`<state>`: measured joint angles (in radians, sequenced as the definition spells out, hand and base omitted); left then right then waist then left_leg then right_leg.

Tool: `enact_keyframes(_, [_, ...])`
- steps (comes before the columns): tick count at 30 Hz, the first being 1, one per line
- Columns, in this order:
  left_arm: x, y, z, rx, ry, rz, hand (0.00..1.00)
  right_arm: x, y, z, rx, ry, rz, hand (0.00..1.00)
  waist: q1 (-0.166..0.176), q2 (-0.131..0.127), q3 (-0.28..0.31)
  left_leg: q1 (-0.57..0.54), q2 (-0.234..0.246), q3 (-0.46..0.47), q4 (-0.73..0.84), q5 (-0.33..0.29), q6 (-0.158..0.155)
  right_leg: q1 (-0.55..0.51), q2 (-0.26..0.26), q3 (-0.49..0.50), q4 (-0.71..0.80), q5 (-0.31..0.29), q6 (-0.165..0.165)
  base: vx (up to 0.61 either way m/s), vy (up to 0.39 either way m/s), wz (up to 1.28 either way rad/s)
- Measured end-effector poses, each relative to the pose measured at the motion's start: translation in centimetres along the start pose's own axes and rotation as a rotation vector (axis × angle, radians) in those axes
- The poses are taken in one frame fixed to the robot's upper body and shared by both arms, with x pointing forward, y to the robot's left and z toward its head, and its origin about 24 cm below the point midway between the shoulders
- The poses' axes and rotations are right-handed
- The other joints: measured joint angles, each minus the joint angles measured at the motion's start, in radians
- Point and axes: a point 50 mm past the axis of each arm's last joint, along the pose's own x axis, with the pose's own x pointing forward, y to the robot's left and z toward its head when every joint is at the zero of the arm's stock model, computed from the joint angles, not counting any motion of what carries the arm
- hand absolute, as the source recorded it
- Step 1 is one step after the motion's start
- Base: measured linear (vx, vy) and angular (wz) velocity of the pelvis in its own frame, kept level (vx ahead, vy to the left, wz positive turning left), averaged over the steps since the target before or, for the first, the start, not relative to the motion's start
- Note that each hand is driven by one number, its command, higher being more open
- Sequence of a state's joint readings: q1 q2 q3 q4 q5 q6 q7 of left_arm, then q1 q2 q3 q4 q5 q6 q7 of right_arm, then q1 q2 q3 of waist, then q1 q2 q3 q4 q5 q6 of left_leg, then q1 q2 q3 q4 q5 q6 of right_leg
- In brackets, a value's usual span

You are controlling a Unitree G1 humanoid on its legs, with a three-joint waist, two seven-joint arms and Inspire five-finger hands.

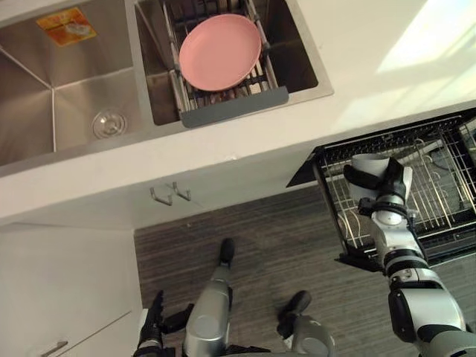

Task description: Walk over to the sink, pick up the cup, carry it to the dishwasher, place the cup inside the dishwasher, then close the dishwasher door

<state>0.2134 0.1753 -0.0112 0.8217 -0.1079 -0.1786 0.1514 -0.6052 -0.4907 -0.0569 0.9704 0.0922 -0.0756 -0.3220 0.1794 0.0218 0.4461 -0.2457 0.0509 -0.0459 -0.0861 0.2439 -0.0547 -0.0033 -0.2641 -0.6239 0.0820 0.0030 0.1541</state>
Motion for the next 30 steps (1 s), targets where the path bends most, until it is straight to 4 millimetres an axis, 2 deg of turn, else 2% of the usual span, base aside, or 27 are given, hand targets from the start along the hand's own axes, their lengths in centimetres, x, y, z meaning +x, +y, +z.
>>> enact_keyframes(1, [0.1, 0.1, 0.0, 0.003, 0.018, 0.001, 1.00, 0.0, 0.1, -0.1, -0.029, 0.003, 0.012, 0.00, 0.000, -0.001, 0.006, 0.000, 0.000, -0.001, 0.000, 0.001, 0.000, 0.000, 0.000, 0.000, 0.002, -0.001, 0.000, -0.09, 0.006, 0.07])
enact_keyframes(2, [0.4, 0.2, -0.2, 0.004, 0.063, 0.000, 1.00, 0.0, 0.4, -0.5, -0.054, 0.023, 0.032, 1.00, 0.001, -0.003, 0.012, -0.003, 0.000, -0.005, 0.000, 0.003, 0.000, -0.001, 0.000, -0.003, 0.004, -0.002, -0.001, -0.07, 0.002, 0.08])
enact_keyframes(5, [0.5, 0.0, -1.0, 0.032, 0.146, -0.028, 1.00, -0.1, 0.4, -1.5, -0.074, 0.089, 0.038, 1.00, 0.012, -0.003, 0.016, -0.019, 0.000, -0.017, 0.000, 0.009, 0.001, -0.014, 0.001, -0.009, 0.009, -0.005, -0.001, -0.06, -0.007, 0.07])
enact_keyframes(8, [0.3, -0.3, -1.8, 0.045, 0.196, -0.050, 1.00, 0.1, 0.4, -1.1, -0.053, 0.099, 0.030, 1.00, 0.012, -0.011, 0.023, -0.024, 0.001, -0.021, 0.000, 0.012, 0.000, -0.019, 0.002, -0.011, 0.013, -0.007, -0.001, -0.05, -0.019, 0.03])
enact_keyframes(17, [0.6, -1.3, -1.1, 0.050, 0.160, -0.100, 1.00, 0.4, 0.2, -0.8, -0.032, 0.128, 0.012, 1.00, 0.016, -0.007, 0.029, -0.021, 0.001, -0.022, 0.000, 0.013, -0.002, -0.028, -0.008, -0.008, 0.052, -0.036, 0.004, -0.03, -0.035, 0.02])
enact_keyframes(19, [0.6, -1.3, -1.0, 0.059, 0.151, -0.103, 1.00, 0.4, 0.5, -0.5, 0.011, 0.114, 0.001, 1.00, 0.016, -0.007, 0.029, -0.011, 0.002, -0.017, 0.000, 0.014, -0.001, -0.023, -0.009, 0.001, 0.056, -0.038, 0.004, 0.01, -0.041, -0.10])
enact_keyframes(21, [0.6, -1.3, -1.0, 0.059, 0.154, -0.102, 1.00, 0.0, 1.5, 0.8, 0.054, 0.035, -0.003, 1.00, 0.012, -0.007, 0.029, 0.017, 0.003, 0.005, 0.000, 0.011, -0.002, -0.010, -0.013, 0.021, 0.057, -0.038, 0.008, 0.00, -0.044, -0.23])
enact_keyframes(24, [0.5, -1.2, -1.2, 0.063, 0.167, -0.097, 1.00, -1.6, 3.4, 3.3, 0.193, -0.128, 0.003, 1.00, -0.007, -0.006, 0.022, 0.067, 0.008, 0.034, -0.001, -0.003, -0.005, 0.022, -0.013, 0.050, 0.049, -0.041, 0.011, -0.02, -0.039, -0.26])
enact_keyframes(27, [0.3, -1.1, -2.1, 0.067, 0.217, -0.081, 1.00, -3.4, 4.1, 3.9, 0.343, -0.188, -0.018, 1.00, -0.014, -0.007, -0.015, 0.095, 0.015, 0.052, -0.006, -0.012, -0.009, 0.045, -0.006, 0.063, 0.035, -0.040, 0.012, -0.02, -0.049, -0.18])
enact_keyframes(30, [-0.1, -0.9, -3.1, 0.069, 0.263, -0.067, 1.00, -5.2, 4.5, 3.9, 0.416, -0.217, -0.026, 1.00, -0.027, -0.008, -0.052, 0.124, 0.020, 0.057, -0.007, -0.018, -0.015, 0.079, 0.003, 0.065, 0.016, -0.039, 0.013, -0.01, -0.056, -0.08])
